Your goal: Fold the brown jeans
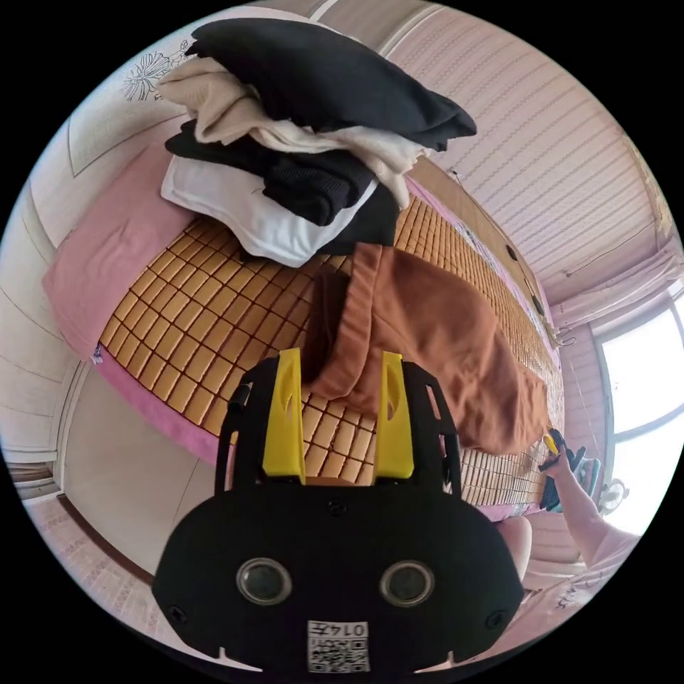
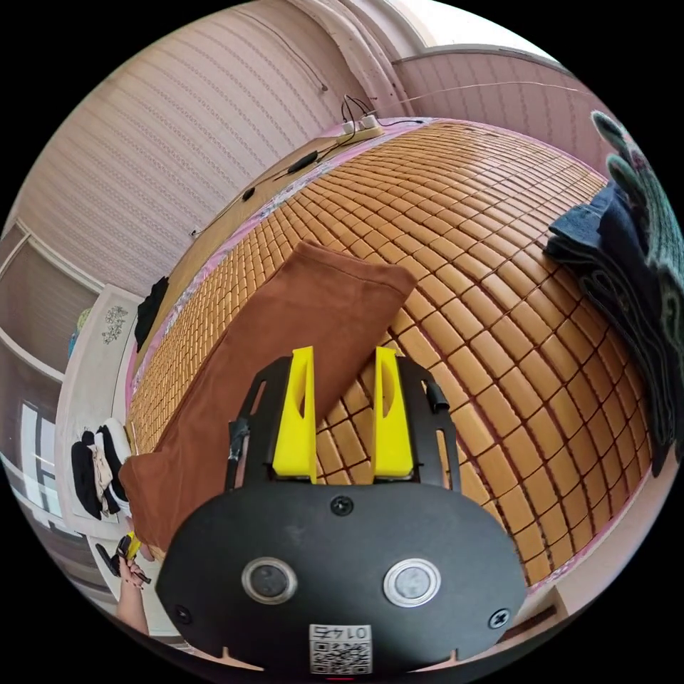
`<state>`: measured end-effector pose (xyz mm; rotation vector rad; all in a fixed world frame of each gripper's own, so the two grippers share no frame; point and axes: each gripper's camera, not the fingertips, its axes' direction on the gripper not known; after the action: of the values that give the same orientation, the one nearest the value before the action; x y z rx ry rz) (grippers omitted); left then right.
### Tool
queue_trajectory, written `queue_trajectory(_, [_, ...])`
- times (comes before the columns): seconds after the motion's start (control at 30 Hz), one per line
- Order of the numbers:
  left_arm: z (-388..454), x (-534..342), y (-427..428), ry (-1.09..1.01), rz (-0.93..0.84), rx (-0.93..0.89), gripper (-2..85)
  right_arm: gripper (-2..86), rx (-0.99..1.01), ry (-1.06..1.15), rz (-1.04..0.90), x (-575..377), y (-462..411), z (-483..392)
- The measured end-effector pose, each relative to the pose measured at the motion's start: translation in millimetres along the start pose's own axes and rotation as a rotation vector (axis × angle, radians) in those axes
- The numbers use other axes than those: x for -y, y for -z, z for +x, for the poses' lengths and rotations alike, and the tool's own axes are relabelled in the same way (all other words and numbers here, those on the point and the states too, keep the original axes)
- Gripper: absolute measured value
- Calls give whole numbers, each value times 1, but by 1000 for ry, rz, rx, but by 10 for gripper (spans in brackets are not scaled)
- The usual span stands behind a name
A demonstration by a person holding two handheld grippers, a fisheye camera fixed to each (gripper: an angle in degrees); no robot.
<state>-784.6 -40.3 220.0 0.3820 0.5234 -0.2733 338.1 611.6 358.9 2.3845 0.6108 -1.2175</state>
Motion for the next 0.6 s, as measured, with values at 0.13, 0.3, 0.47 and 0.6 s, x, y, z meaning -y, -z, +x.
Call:
queue_trajectory(0.13, [10, 7, -63, -1, -97, 6, 167, 78, 119, -65, 33, 3, -12, -2])
queue_trajectory(0.3, [31, 15, -101, -97, -172, 54, 96, 27, 174, -82, 24, 1, -2, -4])
queue_trajectory(0.47, [42, 1, -119, -196, -214, 100, 60, 18, 214, -37, 68, -39, 49, 18])
queue_trajectory(0.6, [40, -26, -131, -230, -256, 87, 60, 20, 234, -75, 63, -88, 94, 58])
